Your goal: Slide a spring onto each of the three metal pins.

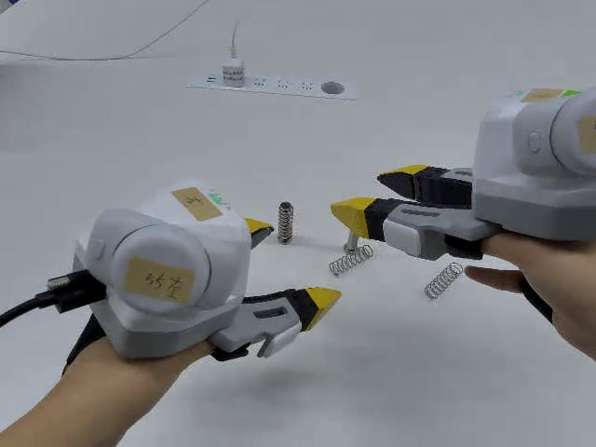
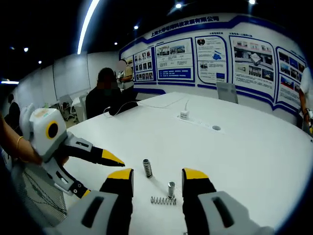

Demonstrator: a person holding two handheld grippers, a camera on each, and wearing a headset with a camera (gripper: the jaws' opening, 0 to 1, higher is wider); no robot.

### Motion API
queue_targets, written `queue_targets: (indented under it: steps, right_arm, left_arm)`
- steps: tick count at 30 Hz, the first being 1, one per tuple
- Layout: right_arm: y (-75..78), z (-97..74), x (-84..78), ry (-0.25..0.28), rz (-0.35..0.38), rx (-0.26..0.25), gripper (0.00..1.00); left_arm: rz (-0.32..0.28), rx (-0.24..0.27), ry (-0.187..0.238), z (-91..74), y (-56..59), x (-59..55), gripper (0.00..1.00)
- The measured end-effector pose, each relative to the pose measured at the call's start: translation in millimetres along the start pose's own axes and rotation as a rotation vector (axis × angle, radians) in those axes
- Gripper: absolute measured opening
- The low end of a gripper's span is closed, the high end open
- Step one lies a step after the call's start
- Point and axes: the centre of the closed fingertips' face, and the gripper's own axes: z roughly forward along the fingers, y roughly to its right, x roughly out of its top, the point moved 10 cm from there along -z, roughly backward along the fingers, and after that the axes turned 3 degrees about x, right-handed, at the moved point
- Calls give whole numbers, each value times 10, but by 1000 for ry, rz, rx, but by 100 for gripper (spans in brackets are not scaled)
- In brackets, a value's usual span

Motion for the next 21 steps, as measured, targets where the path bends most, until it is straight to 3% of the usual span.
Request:
queue_targets:
  steps: [6, 21]
  right_arm:
    - [39, -133, -51, 23, 33, -12, 44]
    - [78, -384, -250, 7, 38, -52, 46]
  left_arm:
    - [13, -13, -18, 130, -27, 9, 50]
    - [42, -59, -84, 476, -18, -3, 35]
